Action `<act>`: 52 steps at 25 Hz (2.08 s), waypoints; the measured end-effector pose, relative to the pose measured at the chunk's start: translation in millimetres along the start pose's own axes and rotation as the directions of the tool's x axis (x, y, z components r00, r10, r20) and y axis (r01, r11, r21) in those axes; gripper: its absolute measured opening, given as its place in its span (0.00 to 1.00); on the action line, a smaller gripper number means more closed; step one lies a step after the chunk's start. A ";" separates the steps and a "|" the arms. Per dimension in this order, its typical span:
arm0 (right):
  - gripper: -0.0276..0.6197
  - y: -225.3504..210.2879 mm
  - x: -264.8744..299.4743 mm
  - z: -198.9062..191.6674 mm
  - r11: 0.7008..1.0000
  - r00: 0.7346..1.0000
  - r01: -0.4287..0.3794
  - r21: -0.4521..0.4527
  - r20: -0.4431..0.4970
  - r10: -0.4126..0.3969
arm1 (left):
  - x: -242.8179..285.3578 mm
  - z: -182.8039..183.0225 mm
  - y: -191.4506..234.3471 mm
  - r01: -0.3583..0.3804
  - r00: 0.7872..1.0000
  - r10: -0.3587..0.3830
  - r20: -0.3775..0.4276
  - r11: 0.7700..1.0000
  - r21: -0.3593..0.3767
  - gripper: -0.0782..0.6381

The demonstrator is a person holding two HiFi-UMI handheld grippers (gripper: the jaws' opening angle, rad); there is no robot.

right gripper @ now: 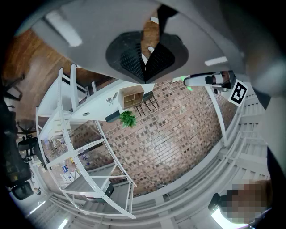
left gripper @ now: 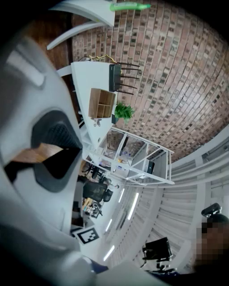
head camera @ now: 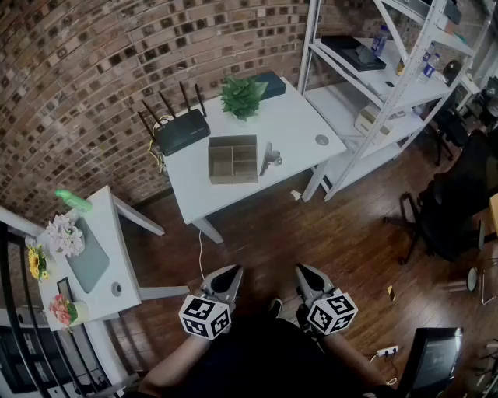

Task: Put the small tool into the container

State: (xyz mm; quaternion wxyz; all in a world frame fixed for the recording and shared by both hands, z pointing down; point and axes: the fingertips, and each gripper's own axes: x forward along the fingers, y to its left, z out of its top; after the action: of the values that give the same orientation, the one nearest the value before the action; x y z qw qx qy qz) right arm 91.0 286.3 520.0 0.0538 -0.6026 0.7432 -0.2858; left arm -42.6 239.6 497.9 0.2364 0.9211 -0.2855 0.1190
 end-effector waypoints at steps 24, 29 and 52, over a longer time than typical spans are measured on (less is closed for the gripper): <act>0.06 -68.2 118.6 55.6 0.992 0.992 0.122 0.036 -0.026 -0.121 | 94.8 77.8 97.2 0.046 0.998 -0.044 0.035 0.998 -0.053 0.12; 0.06 -79.0 168.4 83.4 0.978 0.981 0.196 0.067 0.000 -0.197 | 107.5 105.9 151.6 0.072 0.997 -0.069 0.044 0.995 -0.074 0.12; 0.25 -240.5 319.6 91.6 0.927 0.977 0.170 0.335 -0.179 -0.115 | 143.7 138.2 210.4 -0.153 0.986 0.161 0.047 0.979 -0.131 0.25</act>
State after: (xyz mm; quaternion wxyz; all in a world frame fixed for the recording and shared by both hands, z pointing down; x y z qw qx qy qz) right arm 252.3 -69.3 646.1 0.0804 -0.6118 0.6370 -0.4621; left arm -37.3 -50.0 507.3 0.2759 0.8819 -0.3710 0.0923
